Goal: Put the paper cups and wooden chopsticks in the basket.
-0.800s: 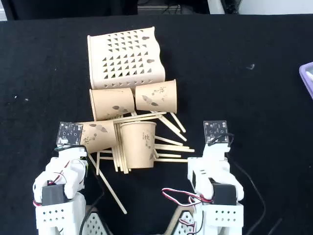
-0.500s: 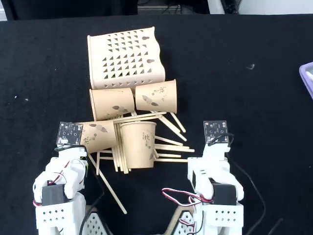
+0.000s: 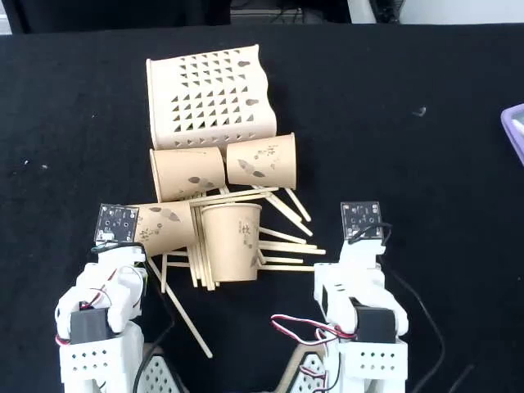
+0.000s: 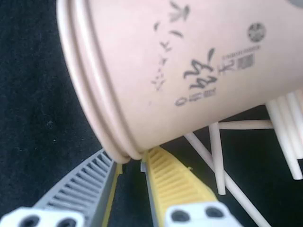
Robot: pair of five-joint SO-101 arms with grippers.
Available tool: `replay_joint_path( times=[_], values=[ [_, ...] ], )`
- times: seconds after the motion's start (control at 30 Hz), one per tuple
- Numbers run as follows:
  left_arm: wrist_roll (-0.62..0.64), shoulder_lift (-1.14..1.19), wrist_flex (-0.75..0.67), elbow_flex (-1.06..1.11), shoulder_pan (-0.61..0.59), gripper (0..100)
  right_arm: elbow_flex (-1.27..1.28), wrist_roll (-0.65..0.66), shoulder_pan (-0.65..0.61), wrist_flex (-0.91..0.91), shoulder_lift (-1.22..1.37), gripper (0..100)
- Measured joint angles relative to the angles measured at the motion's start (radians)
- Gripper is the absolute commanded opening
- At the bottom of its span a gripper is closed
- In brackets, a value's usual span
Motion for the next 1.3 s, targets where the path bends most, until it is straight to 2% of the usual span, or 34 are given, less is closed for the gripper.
replay_joint_path(
  times=[0.73,0.97,1.1,1.17,1.3],
  values=[
    [0.0,0.0,0.0,0.0,0.035,7,0.0,0.0,0.0,0.0,0.0,1.2],
    [0.0,0.0,-0.002,0.0,0.04,8,0.0,0.0,0.008,-0.153,0.0,1.2],
    [-0.003,0.0,-0.072,0.0,0.032,8,-0.025,0.0,0.008,-0.198,0.0,1.4],
    [-0.003,0.0,-0.114,0.0,-0.005,8,-0.089,0.0,0.008,-0.206,0.0,5.1],
    [-0.002,-0.002,-0.173,-0.135,-0.133,8,-0.287,0.003,0.009,-0.206,0.0,20.1]
  ],
)
